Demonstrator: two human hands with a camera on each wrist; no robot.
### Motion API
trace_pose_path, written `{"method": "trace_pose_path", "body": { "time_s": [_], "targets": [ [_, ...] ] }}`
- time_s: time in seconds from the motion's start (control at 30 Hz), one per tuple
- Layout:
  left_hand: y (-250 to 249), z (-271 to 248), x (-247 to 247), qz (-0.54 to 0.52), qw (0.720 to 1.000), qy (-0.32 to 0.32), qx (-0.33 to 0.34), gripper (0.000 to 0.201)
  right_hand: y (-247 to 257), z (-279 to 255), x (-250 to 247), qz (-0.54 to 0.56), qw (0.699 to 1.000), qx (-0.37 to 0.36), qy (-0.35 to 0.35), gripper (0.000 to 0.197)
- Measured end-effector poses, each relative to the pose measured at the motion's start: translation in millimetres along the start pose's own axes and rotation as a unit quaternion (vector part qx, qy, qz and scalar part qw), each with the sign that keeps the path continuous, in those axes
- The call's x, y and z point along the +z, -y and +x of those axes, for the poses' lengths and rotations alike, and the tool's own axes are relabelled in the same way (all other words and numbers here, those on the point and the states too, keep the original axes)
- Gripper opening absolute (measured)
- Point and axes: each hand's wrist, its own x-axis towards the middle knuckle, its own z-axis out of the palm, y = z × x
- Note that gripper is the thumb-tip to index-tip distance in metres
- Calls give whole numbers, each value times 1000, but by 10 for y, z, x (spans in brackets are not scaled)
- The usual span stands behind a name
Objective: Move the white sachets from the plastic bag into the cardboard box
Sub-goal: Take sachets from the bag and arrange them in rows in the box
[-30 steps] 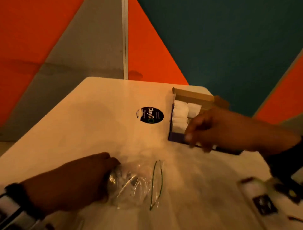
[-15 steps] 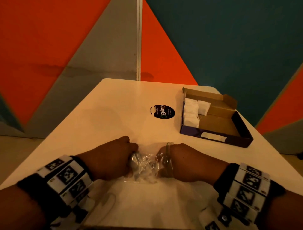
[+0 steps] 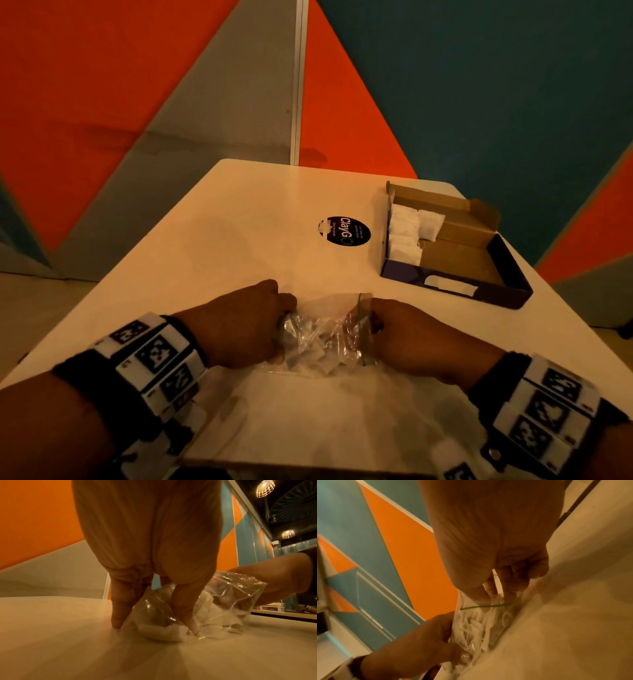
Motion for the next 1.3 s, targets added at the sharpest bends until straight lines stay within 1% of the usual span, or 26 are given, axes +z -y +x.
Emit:
{"method": "trace_pose_path", "body": {
  "time_s": [0.07,0.1,0.17,0.27,0.37,0.4,0.47,0.5,0.57,0.7,0.77,0.87,1.03,1.13,1.3],
  "targets": [
    [-28,11,6,0,1000,-9,9,38,1,9,31,-38,999,-7,-12,26],
    [-38,17,10,1,1000,-13,16,42,5,13,37,-33,999,-12,-23,23],
    [-39,15,16,-2,1000,-19,25,47,14,3,33,14,999,-15,-42,18],
    [-30,-8,17,-23,999,-18,19,48,-15,-8,0,55,997,-2,-58,18],
    [-38,-4,21,-15,999,-20,25,47,-30,-12,2,24,998,12,-56,17],
    [-39,-2,21,-13,999,-21,26,46,-19,-18,11,10,999,6,-47,20],
    [-30,8,33,-18,999,-26,25,44,50,-44,45,6,1000,-21,-20,35],
    [-27,9,36,-20,999,-28,24,43,85,-48,65,8,999,-31,-13,39],
    [-18,-3,44,-26,999,-26,18,41,111,-34,96,10,999,-42,-15,36],
    [-14,-21,30,-29,999,-17,19,39,47,12,79,100,994,13,-36,27],
    [-18,-15,23,-30,999,-14,16,42,7,-3,36,116,992,29,-43,21],
    [-19,-4,31,-32,999,-16,19,45,-61,-57,-57,130,989,33,-64,18],
    [-22,-5,34,-33,999,-18,23,45,-154,-144,-132,201,975,25,-93,23],
    [-17,-11,33,-42,999,-21,21,43,-198,-168,-126,231,968,27,-91,28],
    [-20,-21,39,-41,999,-20,18,35,-225,-192,-109,242,967,16,-81,32]
  ]
}}
